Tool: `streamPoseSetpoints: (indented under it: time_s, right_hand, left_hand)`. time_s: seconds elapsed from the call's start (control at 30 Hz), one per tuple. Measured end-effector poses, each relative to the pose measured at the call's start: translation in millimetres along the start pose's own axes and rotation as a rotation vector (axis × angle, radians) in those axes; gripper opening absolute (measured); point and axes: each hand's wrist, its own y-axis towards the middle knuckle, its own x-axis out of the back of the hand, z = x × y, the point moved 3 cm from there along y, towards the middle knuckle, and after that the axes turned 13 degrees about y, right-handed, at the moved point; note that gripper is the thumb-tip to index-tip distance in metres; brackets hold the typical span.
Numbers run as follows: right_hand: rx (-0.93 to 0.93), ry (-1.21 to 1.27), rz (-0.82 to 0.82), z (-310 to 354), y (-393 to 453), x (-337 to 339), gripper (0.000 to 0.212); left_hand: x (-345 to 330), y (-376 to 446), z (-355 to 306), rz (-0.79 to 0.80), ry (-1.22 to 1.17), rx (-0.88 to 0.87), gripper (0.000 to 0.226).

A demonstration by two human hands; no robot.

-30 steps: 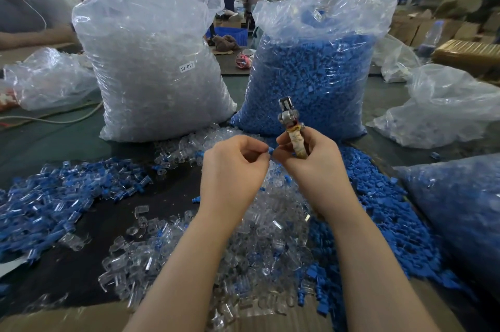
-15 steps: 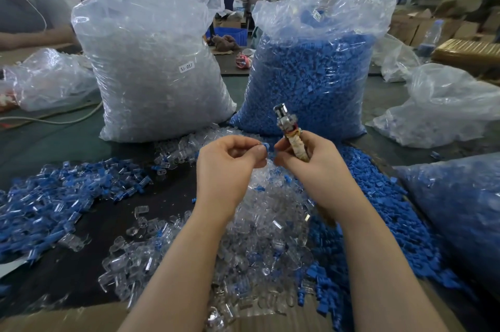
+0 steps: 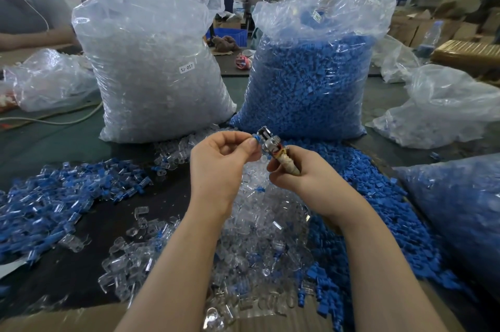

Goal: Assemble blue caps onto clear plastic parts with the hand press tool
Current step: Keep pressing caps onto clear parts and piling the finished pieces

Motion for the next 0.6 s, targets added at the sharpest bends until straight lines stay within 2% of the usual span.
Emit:
streamPoseSetpoints:
  time_s: [0.4, 0.6]
  right_hand:
    - [-0.016, -0.098, 0.007, 1.9, -0.3, -2.6, 0.01]
    - [-0.021, -0.148, -0.023, 0.3, -0.3, -2.5, 0.017]
  left_hand:
    - [0.2, 0.2, 0.3, -0.006, 0.0, -0.027, 0.013]
    - [1.0, 0.8, 0.8, -0.005, 0.027, -0.037, 0.012]
